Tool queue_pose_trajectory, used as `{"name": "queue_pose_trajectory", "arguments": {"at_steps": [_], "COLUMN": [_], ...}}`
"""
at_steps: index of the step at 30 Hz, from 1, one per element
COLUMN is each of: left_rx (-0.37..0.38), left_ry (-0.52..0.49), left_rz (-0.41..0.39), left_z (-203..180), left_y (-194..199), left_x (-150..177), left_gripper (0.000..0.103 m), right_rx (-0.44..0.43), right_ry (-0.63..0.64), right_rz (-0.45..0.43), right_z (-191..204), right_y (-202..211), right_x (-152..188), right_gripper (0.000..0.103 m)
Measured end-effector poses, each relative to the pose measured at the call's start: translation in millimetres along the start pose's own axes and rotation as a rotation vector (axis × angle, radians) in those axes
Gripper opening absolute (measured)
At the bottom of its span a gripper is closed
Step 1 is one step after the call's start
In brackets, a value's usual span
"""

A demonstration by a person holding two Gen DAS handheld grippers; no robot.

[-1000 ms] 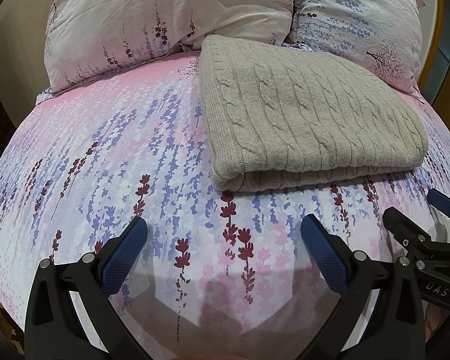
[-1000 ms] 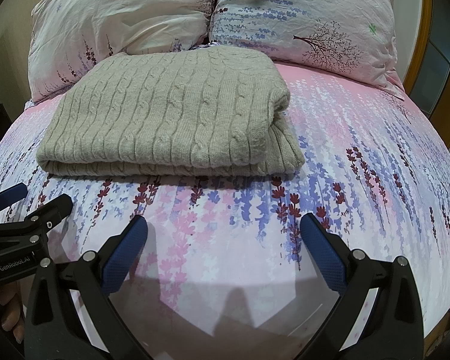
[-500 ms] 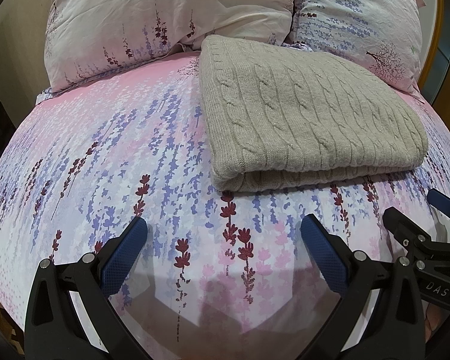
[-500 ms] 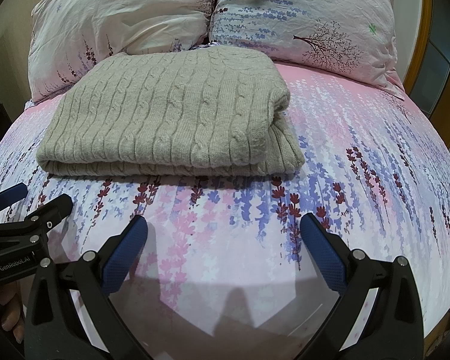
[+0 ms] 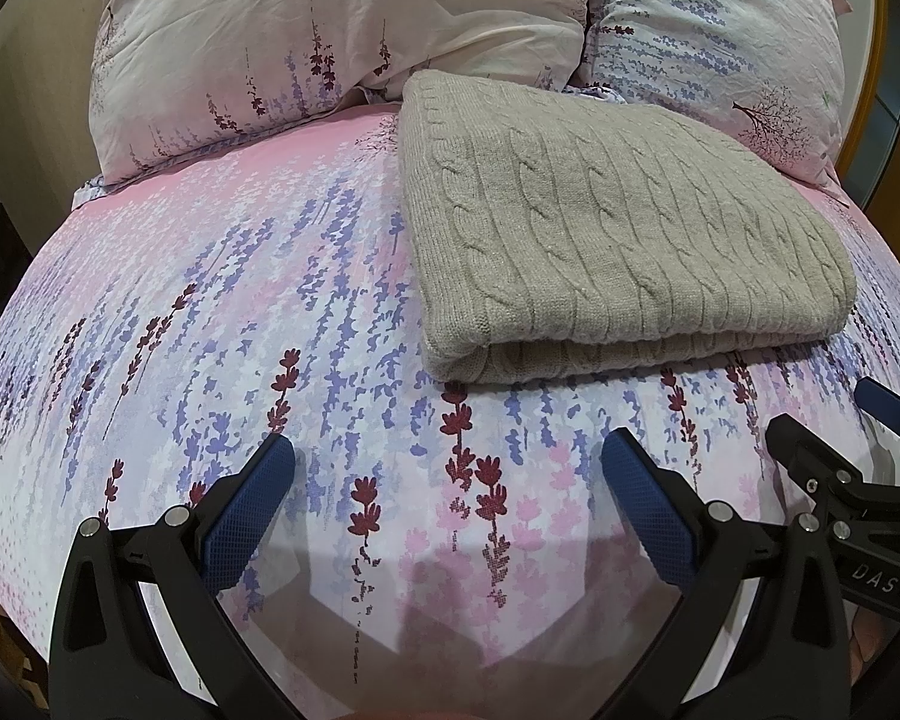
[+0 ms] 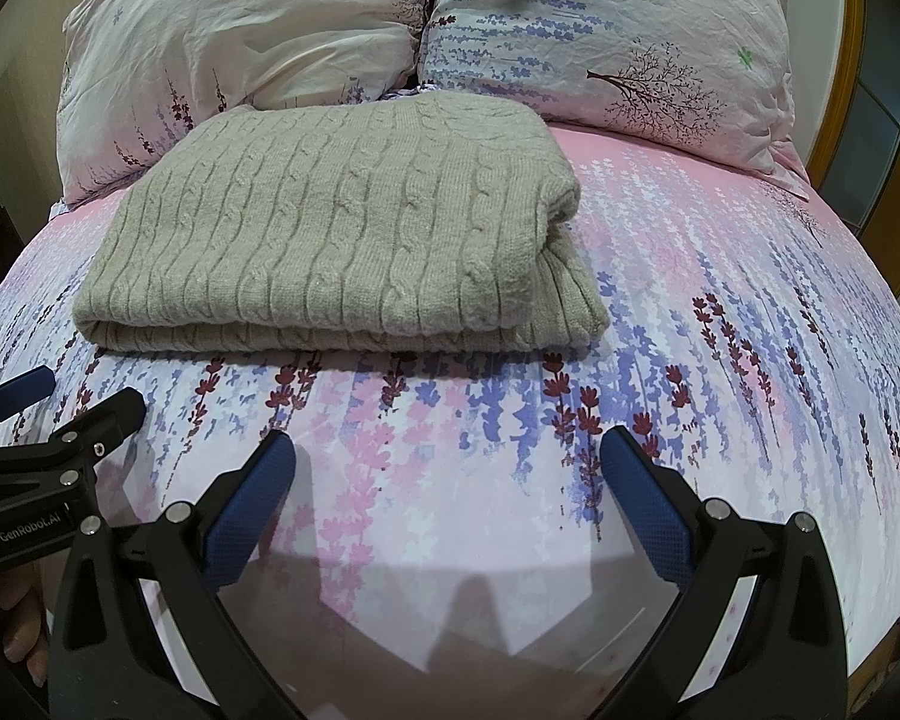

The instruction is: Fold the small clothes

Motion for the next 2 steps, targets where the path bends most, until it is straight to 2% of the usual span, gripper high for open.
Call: {"name": "queue_pose_trajectory", "arguments": {"at_steps": [2], "left_rx": [0.0], "left_ry": [0.0], "left_rz": [0.0], "left_z": [0.0], "left_y": [0.2], "left_x": [0.1], "left_gripper": [0.102], "right_rx": [0.0], "right_ry": [0.0], "right_rz": [0.0], "right_z": [0.1], "right_y": [0.0], "right_x": [0.0], "right_gripper": [0.101]}}
Point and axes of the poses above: each gripper's, at about its wrist camera, not at the fingertips, and y roughly against the way its jaws point, z to its left, x to its underside, the point moved 9 cm from there along -y, roughly the way its jaws point, and after that the axes turned 14 degrees about -z, right-handed, at the moved point
